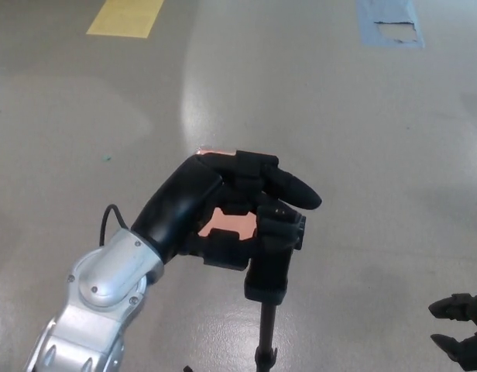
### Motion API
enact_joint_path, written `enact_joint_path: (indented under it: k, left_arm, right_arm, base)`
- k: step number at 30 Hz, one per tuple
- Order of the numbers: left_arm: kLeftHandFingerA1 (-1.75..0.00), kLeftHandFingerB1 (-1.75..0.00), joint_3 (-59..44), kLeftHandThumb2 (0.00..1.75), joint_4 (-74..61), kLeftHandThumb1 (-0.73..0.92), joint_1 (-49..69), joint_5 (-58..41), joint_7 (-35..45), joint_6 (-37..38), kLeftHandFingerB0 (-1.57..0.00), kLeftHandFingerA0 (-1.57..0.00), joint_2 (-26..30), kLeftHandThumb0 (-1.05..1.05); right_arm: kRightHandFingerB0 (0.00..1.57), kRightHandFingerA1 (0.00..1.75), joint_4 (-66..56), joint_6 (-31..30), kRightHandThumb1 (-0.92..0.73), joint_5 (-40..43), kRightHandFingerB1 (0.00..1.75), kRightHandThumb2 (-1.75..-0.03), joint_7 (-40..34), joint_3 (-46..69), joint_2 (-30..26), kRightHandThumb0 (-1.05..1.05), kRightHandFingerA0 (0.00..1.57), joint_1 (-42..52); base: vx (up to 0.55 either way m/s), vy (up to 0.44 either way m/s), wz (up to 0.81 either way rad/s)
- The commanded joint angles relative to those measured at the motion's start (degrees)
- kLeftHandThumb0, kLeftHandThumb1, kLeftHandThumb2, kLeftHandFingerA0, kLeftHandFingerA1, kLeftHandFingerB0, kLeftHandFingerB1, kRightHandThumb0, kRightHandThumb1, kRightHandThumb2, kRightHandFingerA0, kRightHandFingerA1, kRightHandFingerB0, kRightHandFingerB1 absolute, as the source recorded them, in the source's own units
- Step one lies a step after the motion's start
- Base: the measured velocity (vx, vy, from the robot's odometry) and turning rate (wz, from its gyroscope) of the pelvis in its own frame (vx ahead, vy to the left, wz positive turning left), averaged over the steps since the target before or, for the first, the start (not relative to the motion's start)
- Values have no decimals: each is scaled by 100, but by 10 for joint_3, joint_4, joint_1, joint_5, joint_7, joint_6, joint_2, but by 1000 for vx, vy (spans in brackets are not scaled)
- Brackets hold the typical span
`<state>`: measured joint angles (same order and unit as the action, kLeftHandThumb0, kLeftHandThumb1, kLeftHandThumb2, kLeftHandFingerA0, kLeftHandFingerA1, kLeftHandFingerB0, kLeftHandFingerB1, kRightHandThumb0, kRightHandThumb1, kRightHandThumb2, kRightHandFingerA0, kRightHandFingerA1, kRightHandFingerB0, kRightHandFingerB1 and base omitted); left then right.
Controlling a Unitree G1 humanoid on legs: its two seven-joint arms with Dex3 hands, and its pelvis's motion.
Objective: The robot uses its left hand to grab the top of a phone stand kept on the floor and rotates it anti-clockwise
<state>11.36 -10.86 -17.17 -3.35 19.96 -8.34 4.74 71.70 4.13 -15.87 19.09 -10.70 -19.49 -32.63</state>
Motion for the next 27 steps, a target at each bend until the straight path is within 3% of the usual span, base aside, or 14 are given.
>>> enact_joint_path:
  k: [1, 20, 27]
  left_arm:
    - [-69, -56, -51, 63, -23, 75, -14, -107, -19, -257, -87, -106, -28, -13]
    - [-79, -56, -156, 61, 12, 70, -66, -166, -77, -429, -82, -99, -93, -13]
    - [-85, -55, -175, 61, 30, 71, -78, -165, -76, -439, -79, -98, -99, -16]
  right_arm:
    - [13, 46, 5, -6, -72, -6, 36, -81, 1, -2, -11, -49, 35, -13]
    - [14, 46, 4, -9, -72, -6, 37, -82, 2, -2, -10, -49, 34, -22]
    - [14, 46, 4, -13, -72, -6, 36, -81, 1, -2, -8, -49, 32, -25]
  base:
    - [0, 0, 0]
    - [0, 0, 0]
    - [0, 0, 0]
